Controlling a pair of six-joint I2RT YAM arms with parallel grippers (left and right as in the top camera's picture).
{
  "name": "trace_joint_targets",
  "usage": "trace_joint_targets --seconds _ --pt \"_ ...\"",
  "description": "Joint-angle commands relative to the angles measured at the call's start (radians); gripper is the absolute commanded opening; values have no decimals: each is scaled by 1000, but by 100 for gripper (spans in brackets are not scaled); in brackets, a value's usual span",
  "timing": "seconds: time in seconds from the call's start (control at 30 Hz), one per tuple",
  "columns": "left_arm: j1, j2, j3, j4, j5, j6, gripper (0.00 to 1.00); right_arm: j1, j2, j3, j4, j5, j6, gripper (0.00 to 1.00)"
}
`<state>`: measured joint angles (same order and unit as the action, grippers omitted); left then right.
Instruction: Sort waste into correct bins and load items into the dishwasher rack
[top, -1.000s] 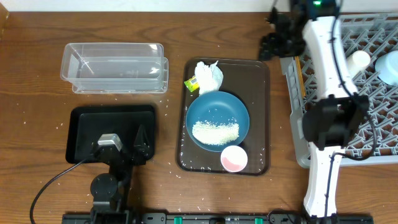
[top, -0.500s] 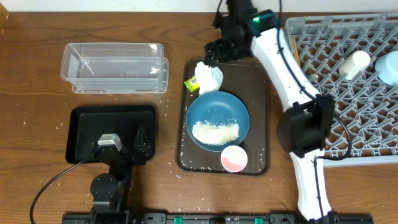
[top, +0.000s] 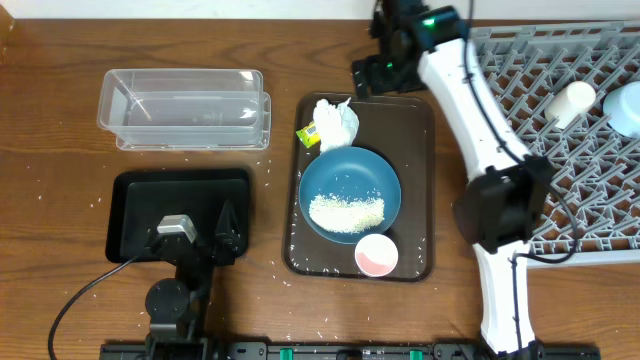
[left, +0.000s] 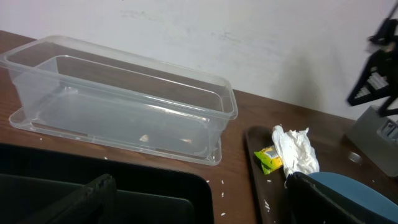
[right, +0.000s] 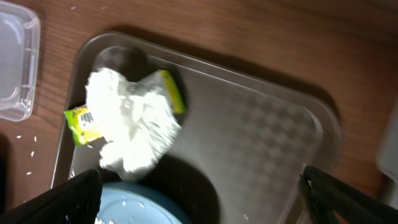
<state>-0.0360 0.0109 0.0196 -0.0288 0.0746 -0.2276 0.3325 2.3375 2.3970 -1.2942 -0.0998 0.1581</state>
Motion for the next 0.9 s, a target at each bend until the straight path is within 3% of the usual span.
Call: trace_joint_targets --seconds 0.0,0.17,0.53,0.67,0.87 --pt "-5 -6 -16 -35 10 17 90 -37 -104 31 -39 -71 23 99" --pt "-5 -6 -16 -35 11 17 89 -29 -121 31 -122 -164 -72 99" --pt "-5 -6 -16 -29 -6 -1 90 2 -119 22 -132 -159 -81 99" --pt "-5 -6 -16 16 106 -105 90 -27 -120 23 -96 -159 -80 99" --pt "-5 -4 -14 126 314 -107 89 -142 -129 25 -83 -159 -8 99"
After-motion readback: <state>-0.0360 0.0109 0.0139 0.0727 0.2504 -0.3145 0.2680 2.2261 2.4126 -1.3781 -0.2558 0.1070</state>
